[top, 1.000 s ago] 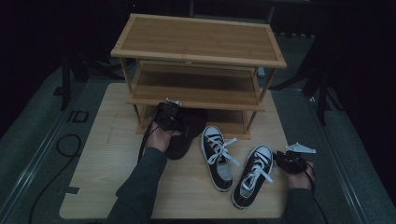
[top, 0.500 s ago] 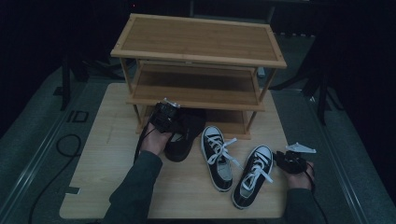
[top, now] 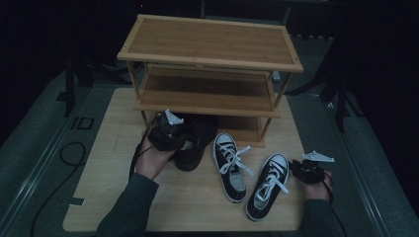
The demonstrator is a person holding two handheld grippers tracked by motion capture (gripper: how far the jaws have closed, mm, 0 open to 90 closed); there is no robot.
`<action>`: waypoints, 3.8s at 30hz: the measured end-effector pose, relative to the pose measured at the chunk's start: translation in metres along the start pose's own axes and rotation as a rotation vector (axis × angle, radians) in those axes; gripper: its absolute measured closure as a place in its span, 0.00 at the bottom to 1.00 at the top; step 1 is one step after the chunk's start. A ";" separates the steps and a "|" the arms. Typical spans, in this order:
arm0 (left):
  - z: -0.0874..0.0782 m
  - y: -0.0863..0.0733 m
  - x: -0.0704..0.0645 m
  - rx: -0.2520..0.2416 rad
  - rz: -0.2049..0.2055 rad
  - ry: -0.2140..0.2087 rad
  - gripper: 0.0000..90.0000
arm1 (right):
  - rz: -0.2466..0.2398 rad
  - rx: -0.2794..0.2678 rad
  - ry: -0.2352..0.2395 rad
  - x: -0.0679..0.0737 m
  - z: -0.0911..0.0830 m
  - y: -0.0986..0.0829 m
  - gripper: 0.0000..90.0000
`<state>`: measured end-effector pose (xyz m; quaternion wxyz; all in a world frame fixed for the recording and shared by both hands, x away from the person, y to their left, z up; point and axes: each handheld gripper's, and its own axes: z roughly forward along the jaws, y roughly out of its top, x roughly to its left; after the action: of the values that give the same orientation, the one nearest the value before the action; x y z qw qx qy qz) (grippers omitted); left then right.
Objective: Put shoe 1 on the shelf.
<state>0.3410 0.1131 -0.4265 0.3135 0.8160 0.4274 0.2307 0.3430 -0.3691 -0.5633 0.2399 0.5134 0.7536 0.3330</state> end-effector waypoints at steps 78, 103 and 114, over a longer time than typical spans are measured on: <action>0.066 -0.044 -0.048 0.172 0.126 -0.104 1.00 | 0.002 0.001 0.007 0.000 0.000 0.000 0.79; 0.091 -0.020 -0.042 0.169 0.083 -0.080 0.98 | 0.002 0.001 0.010 0.000 0.000 0.000 0.79; 0.117 -0.009 -0.052 0.184 0.108 -0.131 0.98 | 0.002 0.001 0.011 -0.001 0.000 0.000 0.79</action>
<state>0.3839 0.0360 -0.5202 0.2515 0.8766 0.3807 0.1531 0.3434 -0.3697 -0.5635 0.2351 0.5123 0.7547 0.3357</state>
